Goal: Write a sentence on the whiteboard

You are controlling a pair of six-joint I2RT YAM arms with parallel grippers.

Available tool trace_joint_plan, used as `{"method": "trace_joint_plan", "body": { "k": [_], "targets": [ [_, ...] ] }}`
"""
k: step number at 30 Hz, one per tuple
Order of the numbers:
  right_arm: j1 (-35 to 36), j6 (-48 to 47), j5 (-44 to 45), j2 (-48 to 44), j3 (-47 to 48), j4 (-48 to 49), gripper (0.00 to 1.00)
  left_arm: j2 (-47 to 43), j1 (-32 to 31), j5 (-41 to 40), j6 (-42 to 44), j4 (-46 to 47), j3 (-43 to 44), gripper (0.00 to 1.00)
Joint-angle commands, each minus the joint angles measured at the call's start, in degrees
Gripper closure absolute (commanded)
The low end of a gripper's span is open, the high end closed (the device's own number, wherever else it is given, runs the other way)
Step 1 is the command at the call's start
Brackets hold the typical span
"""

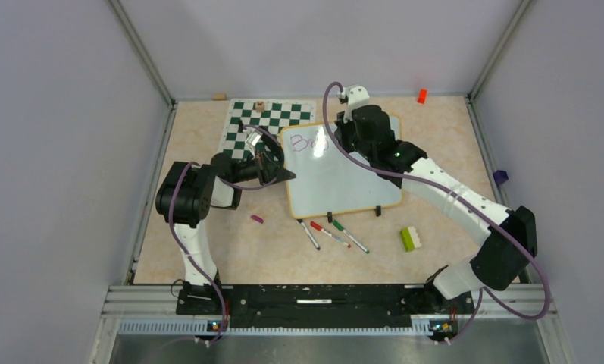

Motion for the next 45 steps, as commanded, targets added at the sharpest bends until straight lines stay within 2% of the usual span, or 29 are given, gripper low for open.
{"method": "trace_joint_plan", "body": {
  "k": [1, 7, 27, 45],
  "targets": [
    [-0.66, 0.24, 1.45, 1.43, 3.73, 2.2, 1.0, -2.38, -0.32, 1.59, 0.53, 5.72, -0.46, 1.0],
    [-0.66, 0.22, 2.39, 2.25, 3.41, 2.05, 1.0, -2.48, -0.32, 1.57, 0.63, 5.72, -0.46, 1.0],
    [-0.68, 3.18, -0.94, -3.28, -5.51, 0.87, 1.0, -2.51, -0.32, 1.49, 0.62, 5.62, -0.36, 1.0],
    [-0.67, 0.87, 0.95, -0.23, -0.63, 1.02, 1.0, -2.42, -0.32, 1.68, 0.62, 5.45, -0.28, 1.0]
  ]
}}
